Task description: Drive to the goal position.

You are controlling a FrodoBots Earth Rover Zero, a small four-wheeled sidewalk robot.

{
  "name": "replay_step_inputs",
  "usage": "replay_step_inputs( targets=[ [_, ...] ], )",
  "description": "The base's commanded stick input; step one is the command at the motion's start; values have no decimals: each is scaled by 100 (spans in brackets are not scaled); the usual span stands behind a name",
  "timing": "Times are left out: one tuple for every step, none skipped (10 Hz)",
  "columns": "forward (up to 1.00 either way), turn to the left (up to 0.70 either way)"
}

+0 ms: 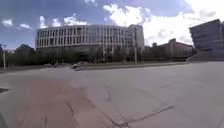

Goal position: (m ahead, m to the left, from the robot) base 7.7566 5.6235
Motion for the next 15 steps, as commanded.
replay_step_inputs(
  targets=[
    [70,0],
    [70,1],
    [70,15],
    [70,29],
    [70,35],
    [70,35],
    [70,35],
    [70,28],
    [70,15],
    [70,0],
    [70,0],
    [70,0],
    [70,0],
    [70,0],
    [70,0]
  ],
)
